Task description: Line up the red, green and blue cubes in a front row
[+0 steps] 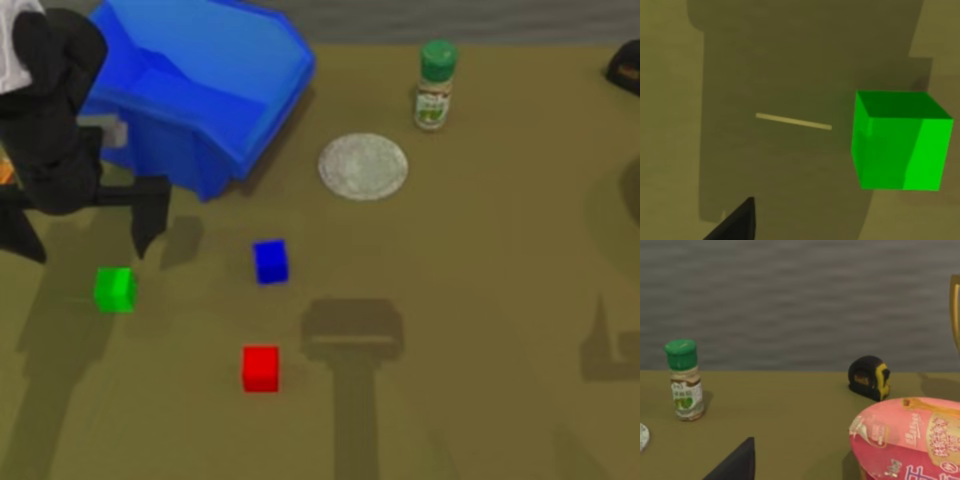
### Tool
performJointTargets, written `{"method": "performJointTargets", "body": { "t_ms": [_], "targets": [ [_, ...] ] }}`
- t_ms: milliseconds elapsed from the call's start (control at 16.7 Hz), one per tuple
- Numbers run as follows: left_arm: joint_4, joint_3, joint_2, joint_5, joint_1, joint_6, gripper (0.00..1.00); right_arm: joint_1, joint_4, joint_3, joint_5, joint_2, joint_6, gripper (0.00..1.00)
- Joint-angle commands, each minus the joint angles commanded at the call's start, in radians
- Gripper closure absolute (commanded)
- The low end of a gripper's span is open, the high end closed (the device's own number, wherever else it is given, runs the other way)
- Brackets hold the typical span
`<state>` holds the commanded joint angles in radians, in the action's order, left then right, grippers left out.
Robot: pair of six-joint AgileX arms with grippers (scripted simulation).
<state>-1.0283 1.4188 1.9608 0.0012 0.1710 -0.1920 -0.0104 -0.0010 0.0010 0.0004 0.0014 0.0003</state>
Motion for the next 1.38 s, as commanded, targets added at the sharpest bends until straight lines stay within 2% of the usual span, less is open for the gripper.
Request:
{"method": "performJointTargets", "body": {
  "t_ms": [420, 900, 1200, 1380],
  "targets": [
    [0.013, -0.003, 0.014, 0.0, -0.003, 0.001, 0.0, 0.0, 0.001, -0.001, 0.0, -0.001, 0.0, 0.0],
    [0.262, -0.14, 0.122, 0.001, -0.002, 0.003, 0.0, 0.0, 0.001, -0.001, 0.0, -0.001, 0.0, 0.0],
    [0.284, -0.153, 0.132, 0.001, -0.001, 0.003, 0.0, 0.0, 0.001, -0.001, 0.0, -0.001, 0.0, 0.0],
    [0.284, -0.153, 0.132, 0.001, -0.001, 0.003, 0.23, 0.0, 0.001, -0.001, 0.0, -0.001, 0.0, 0.0]
  ]
}}
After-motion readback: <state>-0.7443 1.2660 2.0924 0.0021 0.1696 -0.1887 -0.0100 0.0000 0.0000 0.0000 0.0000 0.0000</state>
